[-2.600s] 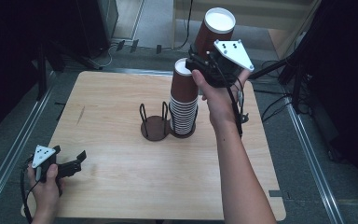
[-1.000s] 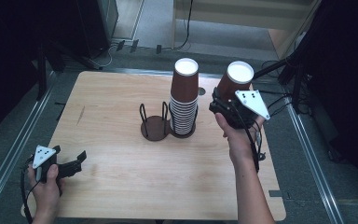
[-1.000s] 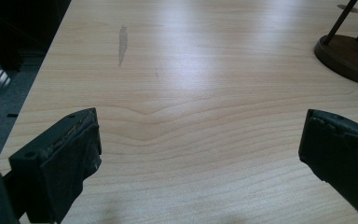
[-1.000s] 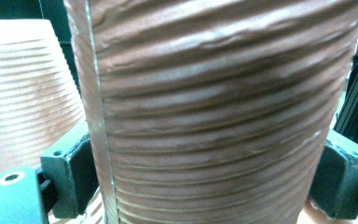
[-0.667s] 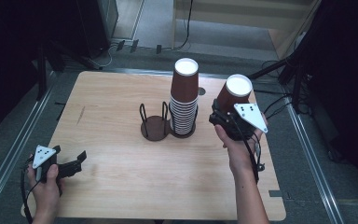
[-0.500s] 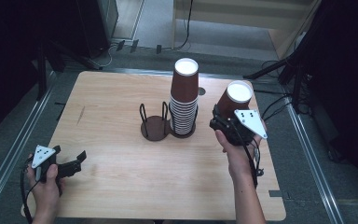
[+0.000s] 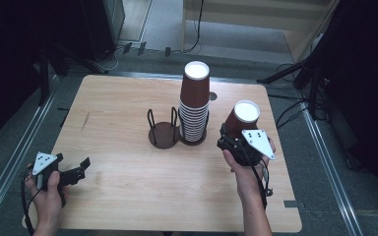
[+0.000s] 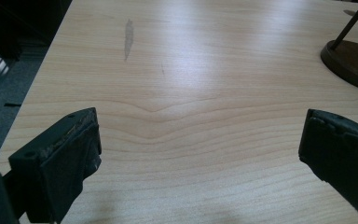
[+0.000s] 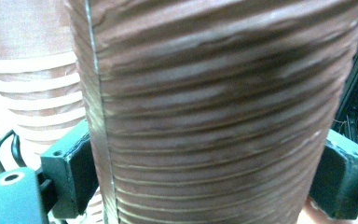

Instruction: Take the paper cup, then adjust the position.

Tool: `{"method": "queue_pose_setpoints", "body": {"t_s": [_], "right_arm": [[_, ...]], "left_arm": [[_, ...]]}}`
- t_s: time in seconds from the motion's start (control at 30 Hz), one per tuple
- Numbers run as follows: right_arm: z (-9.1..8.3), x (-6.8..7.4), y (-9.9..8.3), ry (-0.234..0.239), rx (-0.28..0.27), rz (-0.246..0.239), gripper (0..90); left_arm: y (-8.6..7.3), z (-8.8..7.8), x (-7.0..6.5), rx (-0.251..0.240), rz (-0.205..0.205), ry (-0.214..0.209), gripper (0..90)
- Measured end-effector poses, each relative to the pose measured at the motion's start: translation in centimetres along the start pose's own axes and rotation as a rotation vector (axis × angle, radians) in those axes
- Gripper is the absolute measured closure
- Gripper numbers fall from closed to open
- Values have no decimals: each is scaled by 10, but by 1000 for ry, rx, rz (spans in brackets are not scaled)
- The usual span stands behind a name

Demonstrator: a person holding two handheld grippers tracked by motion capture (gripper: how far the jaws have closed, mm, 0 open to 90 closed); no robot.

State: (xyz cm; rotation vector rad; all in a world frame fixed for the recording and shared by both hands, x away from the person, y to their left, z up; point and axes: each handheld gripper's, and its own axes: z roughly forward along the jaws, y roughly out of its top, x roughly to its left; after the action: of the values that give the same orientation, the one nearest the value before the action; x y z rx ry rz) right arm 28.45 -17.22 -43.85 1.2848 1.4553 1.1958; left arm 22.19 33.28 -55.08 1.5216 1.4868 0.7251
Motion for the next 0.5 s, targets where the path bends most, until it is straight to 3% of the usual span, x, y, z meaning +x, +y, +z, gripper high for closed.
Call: {"method": "queue_pose_setpoints", "body": {"t_s": [0.13, 0.2, 0.27, 0.4, 0.5], "right_arm": [[0, 2, -14, 4, 22, -11, 107], [0, 3, -19, 4, 35, -8, 108], [-1, 2, -23, 4, 40, -12, 108], [-2, 2, -30, 5, 50, -2, 108], [-2, 3, -37, 3, 61, -2, 108]], "left_arm": [[8, -2, -7, -43, 1, -9, 0], [13, -1, -13, -76, 17, -9, 0], [19, 0, -19, -76, 50, -18, 0], [30, 1, -35, -92, 73, -98, 0], [35, 3, -47, -71, 111, -120, 0]]}}
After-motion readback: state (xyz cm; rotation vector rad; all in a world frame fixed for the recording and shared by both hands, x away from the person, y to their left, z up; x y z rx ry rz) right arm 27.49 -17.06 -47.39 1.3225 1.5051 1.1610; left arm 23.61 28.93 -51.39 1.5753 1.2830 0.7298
